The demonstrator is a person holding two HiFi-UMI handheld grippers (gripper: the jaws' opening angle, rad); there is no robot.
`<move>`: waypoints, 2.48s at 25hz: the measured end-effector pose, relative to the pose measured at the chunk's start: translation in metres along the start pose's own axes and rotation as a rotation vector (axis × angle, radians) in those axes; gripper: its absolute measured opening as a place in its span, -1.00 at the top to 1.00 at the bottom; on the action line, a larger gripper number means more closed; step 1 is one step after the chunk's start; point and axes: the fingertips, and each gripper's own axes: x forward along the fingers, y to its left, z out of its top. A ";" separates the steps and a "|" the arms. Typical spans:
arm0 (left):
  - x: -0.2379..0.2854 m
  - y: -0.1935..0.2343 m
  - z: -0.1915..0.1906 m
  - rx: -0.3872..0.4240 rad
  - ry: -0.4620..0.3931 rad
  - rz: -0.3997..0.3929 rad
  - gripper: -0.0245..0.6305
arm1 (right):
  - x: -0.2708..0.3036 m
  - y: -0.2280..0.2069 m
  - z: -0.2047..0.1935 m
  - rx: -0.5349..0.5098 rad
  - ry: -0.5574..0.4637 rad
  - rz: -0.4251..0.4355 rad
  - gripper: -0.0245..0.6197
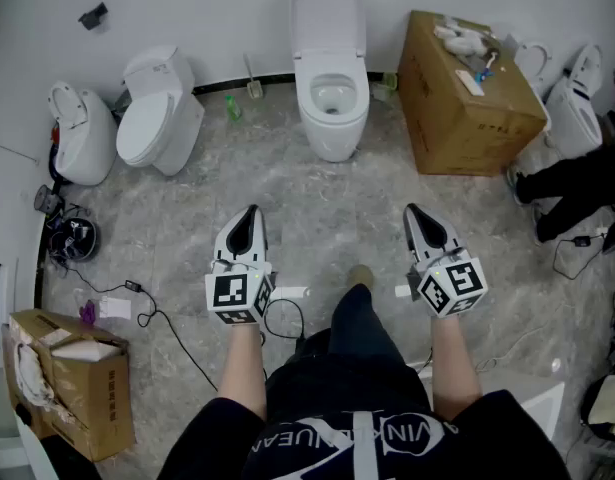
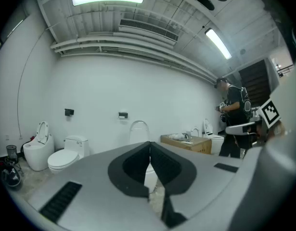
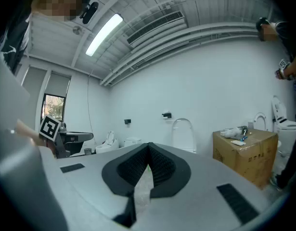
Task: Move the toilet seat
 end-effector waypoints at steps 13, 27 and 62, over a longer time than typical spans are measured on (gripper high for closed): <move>0.041 0.011 -0.013 -0.028 0.019 -0.042 0.91 | 0.035 -0.005 -0.014 -0.026 0.032 0.011 0.89; 0.191 0.034 -0.056 -0.109 0.119 -0.066 0.64 | 0.157 -0.097 -0.048 0.017 0.164 0.018 0.63; 0.548 0.081 -0.249 -0.173 0.434 -0.235 0.53 | 0.468 -0.258 -0.227 0.153 0.493 0.018 0.58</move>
